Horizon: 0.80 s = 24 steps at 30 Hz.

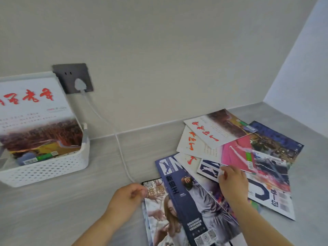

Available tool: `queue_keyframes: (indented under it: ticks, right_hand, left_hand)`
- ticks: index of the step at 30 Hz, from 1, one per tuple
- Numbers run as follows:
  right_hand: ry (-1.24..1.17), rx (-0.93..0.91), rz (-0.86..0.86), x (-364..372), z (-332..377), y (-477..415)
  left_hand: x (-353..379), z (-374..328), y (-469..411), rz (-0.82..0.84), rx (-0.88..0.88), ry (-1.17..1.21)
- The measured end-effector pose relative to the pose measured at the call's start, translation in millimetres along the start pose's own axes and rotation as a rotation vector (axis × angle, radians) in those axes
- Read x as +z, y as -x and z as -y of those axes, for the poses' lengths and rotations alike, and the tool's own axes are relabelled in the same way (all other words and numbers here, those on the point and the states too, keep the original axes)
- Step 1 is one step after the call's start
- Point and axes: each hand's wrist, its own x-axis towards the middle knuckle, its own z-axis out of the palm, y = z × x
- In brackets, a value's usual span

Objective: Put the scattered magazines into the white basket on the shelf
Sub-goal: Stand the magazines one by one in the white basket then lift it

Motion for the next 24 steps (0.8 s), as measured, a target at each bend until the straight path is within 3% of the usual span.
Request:
queue_keyframes:
  ticks: [5, 9, 12, 16, 24]
  right_hand:
    - [0.142, -0.020, 0.124, -13.1, -51.5, -57.3]
    - [0.239, -0.117, 0.210, -2.6, -72.0, -86.1]
    - [0.248, -0.151, 0.195, 4.5, -77.8, -91.8]
    - [0.240, -0.166, 0.172, 10.2, -82.1, -92.3]
    - [0.202, -0.155, 0.153, 16.5, -84.9, -95.0]
  left_hand:
    - [62.1, -35.8, -43.1, 0.073, 0.002, -0.140]
    - [100.8, -63.2, -86.7, 0.106, 0.119, -0.319]
    - [125.8, -84.8, -120.1, 0.112, 0.209, -0.483]
    - [167.3, -109.0, -167.2, 0.179, 0.343, -0.880]
    - [222.6, -122.0, -224.4, 0.277, 0.493, -1.116]
